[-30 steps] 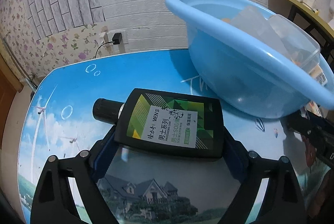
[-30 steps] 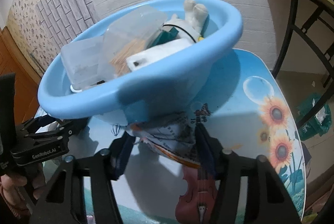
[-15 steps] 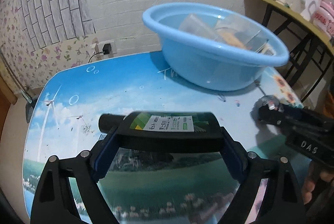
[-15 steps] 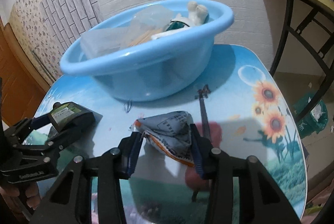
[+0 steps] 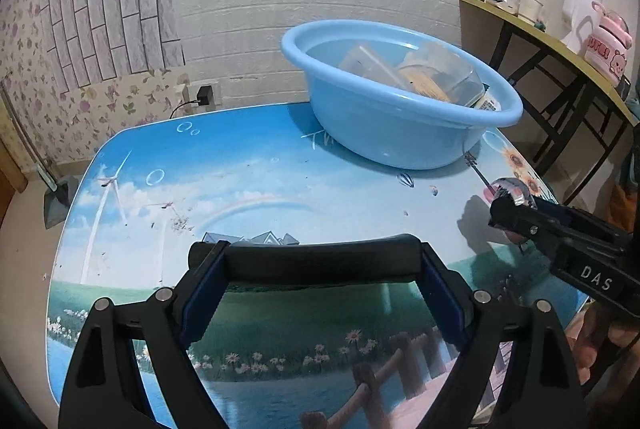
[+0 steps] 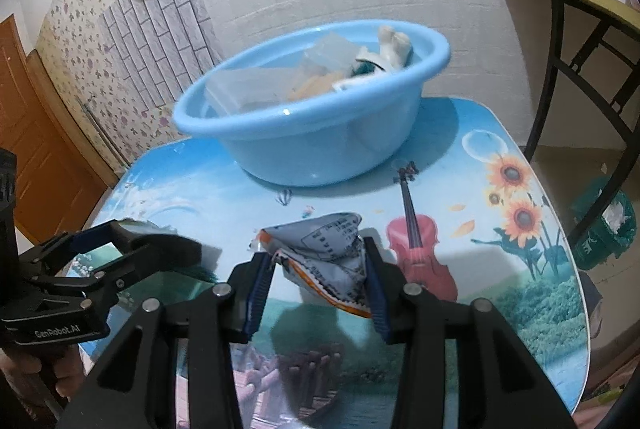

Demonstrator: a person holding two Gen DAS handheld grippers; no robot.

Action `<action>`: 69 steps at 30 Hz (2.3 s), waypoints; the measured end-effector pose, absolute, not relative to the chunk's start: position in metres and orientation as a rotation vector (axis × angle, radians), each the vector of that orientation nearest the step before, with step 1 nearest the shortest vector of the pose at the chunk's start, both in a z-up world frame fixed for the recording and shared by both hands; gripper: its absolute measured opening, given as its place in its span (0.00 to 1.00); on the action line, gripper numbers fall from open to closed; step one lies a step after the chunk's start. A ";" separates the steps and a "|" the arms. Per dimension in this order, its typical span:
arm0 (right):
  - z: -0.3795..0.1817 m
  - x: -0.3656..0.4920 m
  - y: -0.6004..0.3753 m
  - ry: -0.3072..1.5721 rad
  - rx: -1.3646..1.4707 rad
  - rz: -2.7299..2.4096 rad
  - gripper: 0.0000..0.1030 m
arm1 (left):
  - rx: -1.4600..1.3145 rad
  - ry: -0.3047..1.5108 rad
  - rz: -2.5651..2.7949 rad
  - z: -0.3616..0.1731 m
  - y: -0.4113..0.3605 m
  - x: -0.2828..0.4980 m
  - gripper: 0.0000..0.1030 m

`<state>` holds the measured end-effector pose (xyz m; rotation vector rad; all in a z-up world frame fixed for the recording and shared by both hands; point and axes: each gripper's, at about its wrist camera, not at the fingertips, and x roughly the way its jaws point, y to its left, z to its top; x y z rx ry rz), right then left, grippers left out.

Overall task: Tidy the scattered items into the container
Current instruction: 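Grasp the grey fabric pouch with the right gripper while left lifts the black bottle, then carry the black bottle and grey pouch over the basin with both grippers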

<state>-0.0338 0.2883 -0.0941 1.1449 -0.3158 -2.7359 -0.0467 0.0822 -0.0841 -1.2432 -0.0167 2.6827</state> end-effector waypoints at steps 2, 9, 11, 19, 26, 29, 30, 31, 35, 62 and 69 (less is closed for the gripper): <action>-0.089 -0.033 0.288 -0.342 1.132 -2.723 0.40 | -1.241 -0.033 2.682 -0.082 0.079 -0.045 0.86; -0.077 -0.027 0.282 -0.344 1.083 -2.714 0.40 | -1.206 -0.045 2.697 -0.069 0.076 -0.042 0.86; -0.075 -0.027 0.282 -0.345 1.078 -2.713 0.40 | -1.188 -0.047 2.703 -0.063 0.076 -0.040 0.86; -0.072 -0.025 0.282 -0.358 1.057 -2.707 0.40 | -1.141 -0.042 2.718 -0.046 0.076 -0.036 0.86; -0.054 -0.017 0.276 -0.342 0.974 -2.707 0.40 | -1.067 -0.030 2.741 -0.025 0.077 -0.029 0.86; -0.045 -0.014 0.274 -0.341 0.936 -2.705 0.40 | -1.037 -0.023 2.746 -0.017 0.080 -0.028 0.86; -0.043 -0.013 0.273 -0.338 0.925 -2.706 0.40 | -1.026 -0.025 2.747 -0.013 0.080 -0.028 0.86; -0.041 -0.013 0.273 -0.333 0.917 -2.708 0.40 | -1.021 -0.028 2.747 -0.012 0.080 -0.027 0.86; -0.036 -0.012 0.272 -0.312 0.898 -2.710 0.40 | -0.989 -0.041 2.745 -0.001 0.082 -0.027 0.86; -0.012 -0.062 0.304 -0.340 0.811 -2.756 0.40 | -0.903 0.023 2.684 0.039 0.126 -0.104 0.86; -0.019 -0.087 0.312 -0.343 0.828 -2.747 0.40 | -0.928 0.034 2.673 0.032 0.135 -0.129 0.86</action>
